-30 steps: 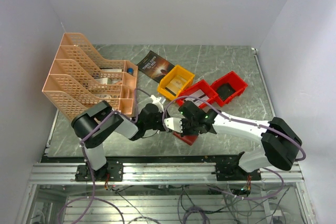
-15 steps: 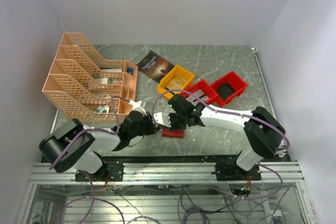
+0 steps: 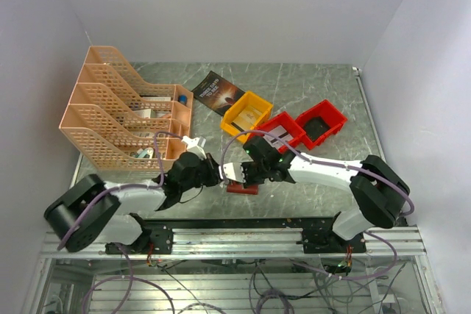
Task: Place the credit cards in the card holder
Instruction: Close the card holder at the center of the board.
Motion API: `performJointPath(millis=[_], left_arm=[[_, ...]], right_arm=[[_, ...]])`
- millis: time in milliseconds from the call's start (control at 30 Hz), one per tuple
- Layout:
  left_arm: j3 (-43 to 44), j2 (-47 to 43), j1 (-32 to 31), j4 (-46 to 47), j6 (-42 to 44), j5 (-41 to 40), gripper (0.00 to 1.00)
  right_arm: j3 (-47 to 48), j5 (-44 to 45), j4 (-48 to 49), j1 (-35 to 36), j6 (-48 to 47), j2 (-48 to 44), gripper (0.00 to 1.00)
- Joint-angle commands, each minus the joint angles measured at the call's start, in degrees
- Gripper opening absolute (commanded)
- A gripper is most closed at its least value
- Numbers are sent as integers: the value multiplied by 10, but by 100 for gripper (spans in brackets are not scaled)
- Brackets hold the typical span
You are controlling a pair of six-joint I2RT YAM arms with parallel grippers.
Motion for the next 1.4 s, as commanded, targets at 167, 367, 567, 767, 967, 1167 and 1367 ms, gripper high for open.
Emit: performJointPath(millis=[167, 367, 567, 767, 967, 1167, 1367], left_arm=[[42, 149, -19, 98, -7, 52, 7], [42, 178, -20, 79, -7, 42, 7], [26, 222, -20, 99, -23, 40, 7], [12, 258, -20, 141, -36, 40, 7], [16, 262, -20, 125, -34, 41, 7], [13, 265, -20, 116, -33, 36, 7], [6, 277, -20, 138, -40, 42, 7]], right_arm=[[-34, -21, -44, -1, -27, -3, 0], [-45, -22, -57, -1, -62, -8, 0], [-56, -24, -98, 5, -130, -8, 0], [-73, 14, -115, 40, -182, 16, 0], [-82, 16, -141, 57, -193, 31, 0], [-90, 2, -173, 58, -176, 18, 0], [-63, -33, -211, 57, -142, 47, 0]])
